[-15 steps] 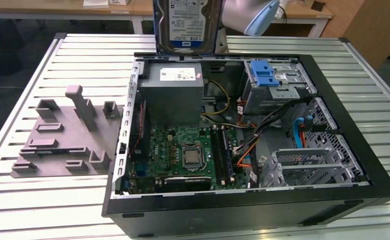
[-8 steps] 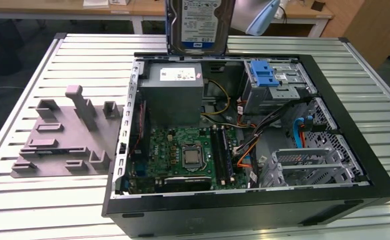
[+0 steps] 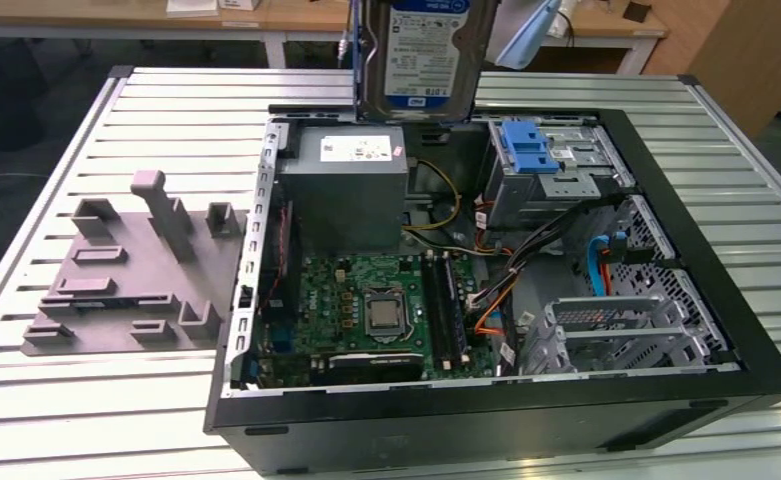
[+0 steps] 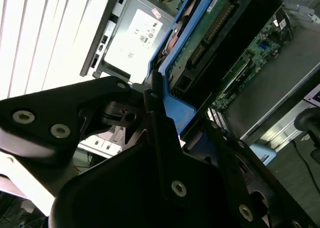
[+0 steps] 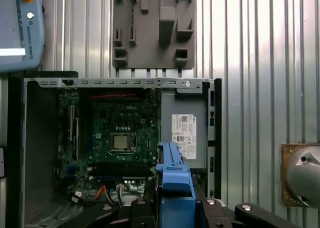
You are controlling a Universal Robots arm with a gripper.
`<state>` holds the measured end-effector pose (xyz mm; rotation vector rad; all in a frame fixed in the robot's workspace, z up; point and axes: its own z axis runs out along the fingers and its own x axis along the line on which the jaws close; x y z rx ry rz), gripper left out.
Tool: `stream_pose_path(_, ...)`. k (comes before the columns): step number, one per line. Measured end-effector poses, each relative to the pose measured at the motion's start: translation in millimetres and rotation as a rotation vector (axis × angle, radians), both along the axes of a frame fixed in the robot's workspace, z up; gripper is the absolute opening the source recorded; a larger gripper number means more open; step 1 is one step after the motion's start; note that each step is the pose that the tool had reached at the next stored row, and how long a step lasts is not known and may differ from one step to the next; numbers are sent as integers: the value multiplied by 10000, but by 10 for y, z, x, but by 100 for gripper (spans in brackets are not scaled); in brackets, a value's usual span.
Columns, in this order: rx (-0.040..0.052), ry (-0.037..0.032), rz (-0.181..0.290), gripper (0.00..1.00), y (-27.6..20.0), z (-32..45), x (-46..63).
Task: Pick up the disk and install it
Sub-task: 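Pick up the disk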
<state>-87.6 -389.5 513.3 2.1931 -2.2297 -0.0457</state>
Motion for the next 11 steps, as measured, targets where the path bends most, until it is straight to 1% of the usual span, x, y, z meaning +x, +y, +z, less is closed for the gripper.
stream_pose_path(4, 2, -1, 0, 36, -179, -59, 0)
stream_pose_path(8, 4, -24, -1, 36, -360, -111, 0)
stream_pose_path(9, 3, -24, -1, 36, -397, -122, 0)
stream_pose_path(10, 3, -26, 0, 36, -422, -134, 3)
stream_pose_path(11, 8, -28, -1, 36, -435, -148, 16)
